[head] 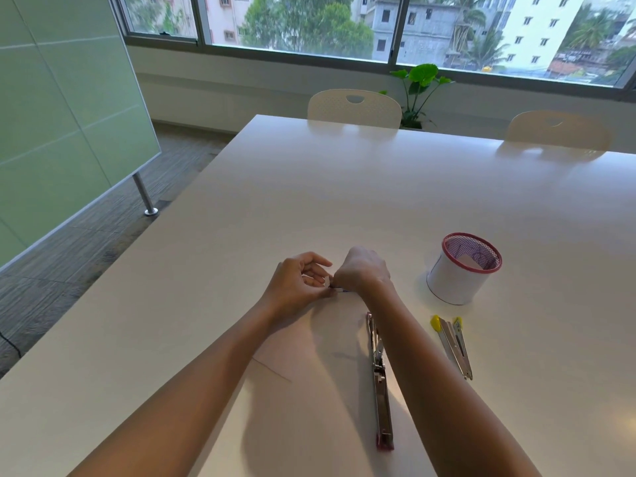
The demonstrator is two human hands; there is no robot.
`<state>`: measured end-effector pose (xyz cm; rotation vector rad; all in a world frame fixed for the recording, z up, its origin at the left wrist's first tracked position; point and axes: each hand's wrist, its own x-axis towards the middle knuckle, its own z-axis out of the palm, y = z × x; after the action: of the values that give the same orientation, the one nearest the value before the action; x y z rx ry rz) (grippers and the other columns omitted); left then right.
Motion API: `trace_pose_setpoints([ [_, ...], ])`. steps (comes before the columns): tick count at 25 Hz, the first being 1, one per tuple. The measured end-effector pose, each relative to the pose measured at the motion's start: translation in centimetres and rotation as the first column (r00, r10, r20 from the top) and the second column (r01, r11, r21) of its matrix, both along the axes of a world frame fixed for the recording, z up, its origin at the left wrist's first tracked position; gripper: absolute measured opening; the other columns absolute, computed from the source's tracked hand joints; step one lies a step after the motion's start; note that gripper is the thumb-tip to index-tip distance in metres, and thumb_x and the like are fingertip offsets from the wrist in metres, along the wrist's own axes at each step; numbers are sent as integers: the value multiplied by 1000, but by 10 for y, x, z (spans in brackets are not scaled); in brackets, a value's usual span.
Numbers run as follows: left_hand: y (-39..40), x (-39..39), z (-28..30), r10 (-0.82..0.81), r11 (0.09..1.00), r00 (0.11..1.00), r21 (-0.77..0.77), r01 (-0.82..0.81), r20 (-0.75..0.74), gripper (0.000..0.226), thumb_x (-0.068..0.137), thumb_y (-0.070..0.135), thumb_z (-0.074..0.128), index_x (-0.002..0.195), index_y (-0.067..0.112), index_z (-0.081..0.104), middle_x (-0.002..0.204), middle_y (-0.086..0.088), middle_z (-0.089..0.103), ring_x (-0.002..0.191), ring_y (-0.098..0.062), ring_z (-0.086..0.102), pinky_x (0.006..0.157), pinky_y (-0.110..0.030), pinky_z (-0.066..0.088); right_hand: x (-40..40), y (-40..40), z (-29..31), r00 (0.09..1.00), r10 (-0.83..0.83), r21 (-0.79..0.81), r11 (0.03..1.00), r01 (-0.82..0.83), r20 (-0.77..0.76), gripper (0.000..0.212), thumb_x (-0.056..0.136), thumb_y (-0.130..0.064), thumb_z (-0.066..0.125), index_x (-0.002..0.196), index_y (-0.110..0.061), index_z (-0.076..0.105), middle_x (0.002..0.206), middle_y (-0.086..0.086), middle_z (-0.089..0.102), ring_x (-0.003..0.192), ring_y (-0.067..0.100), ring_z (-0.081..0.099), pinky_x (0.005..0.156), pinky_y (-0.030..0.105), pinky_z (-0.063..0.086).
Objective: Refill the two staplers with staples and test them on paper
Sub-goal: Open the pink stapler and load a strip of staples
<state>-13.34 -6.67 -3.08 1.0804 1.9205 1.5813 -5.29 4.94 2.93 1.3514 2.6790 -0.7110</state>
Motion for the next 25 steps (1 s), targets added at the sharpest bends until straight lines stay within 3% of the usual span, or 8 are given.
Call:
trace_pose_setpoints([
  [5, 1, -1, -1, 10, 1000, 1000, -14, -10, 14, 47, 61, 17, 94, 102, 19, 72, 88, -9, 74, 75, -15, 69, 77, -30, 59, 1, 11, -1, 991, 137, 11, 991, -137, 1, 25, 81, -23, 69, 101, -9, 72, 104, 9, 68, 98, 26, 63, 75, 30, 52],
  [9, 2, -1, -2, 12, 1000, 999, -18, -12, 32, 47, 60, 18, 94, 101, 17, 72, 88, -11, 74, 73, -15, 68, 77, -34, 59, 3, 16, 5, 957, 290, 59, 955, -291, 21, 17, 83, -20, 68, 95, -11, 76, 99, 9, 70, 90, 24, 67, 80, 35, 59],
  [13, 1, -2, -2, 7, 1000, 999, -30, -6, 36, 50, 59, 17, 95, 102, 19, 71, 88, -9, 74, 74, -19, 70, 78, -37, 61, 0, 12, 8, 939, 342, 86, 935, -343, 22, 20, 82, -18, 72, 96, -5, 70, 99, 12, 67, 86, 27, 66, 72, 34, 56],
  [15, 1, -1, 0, 5, 999, 1000, -32, -4, 30, 50, 59, 18, 95, 103, 19, 71, 87, -7, 74, 75, -17, 70, 77, -33, 61, -1, 7, 10, 947, 319, 114, 940, -321, 38, 15, 80, -18, 73, 84, -6, 64, 89, 9, 64, 82, 25, 61, 64, 33, 51],
  [18, 1, 0, 0, 12, 1000, 999, -27, -11, 30, 49, 59, 20, 95, 102, 20, 71, 88, -7, 74, 76, -20, 71, 76, -32, 60, -1, -3, 9, 977, 210, 163, 963, -214, 40, 27, 78, -15, 69, 64, -13, 45, 70, 3, 47, 80, 26, 52, 55, 29, 37],
  [22, 0, 0, 0, 11, 1000, 1000, -29, -10, 26, 46, 59, 20, 95, 99, 18, 72, 88, -7, 75, 77, -16, 70, 76, -31, 60, 2, 1, 17, 992, 124, 33, 992, -124, 25, 27, 84, -23, 63, 64, -13, 48, 68, 3, 49, 78, 25, 53, 59, 28, 37],
  [25, 0, 2, 2, 17, 999, 1000, -36, -16, 14, 40, 62, 17, 94, 96, 18, 74, 89, -3, 75, 75, -11, 68, 72, -25, 58, 8, 17, 20, 995, 34, -294, 954, -62, -98, 23, 89, -17, 55, 67, -9, 54, 73, 7, 59, 63, 20, 53, 58, 25, 40],
])
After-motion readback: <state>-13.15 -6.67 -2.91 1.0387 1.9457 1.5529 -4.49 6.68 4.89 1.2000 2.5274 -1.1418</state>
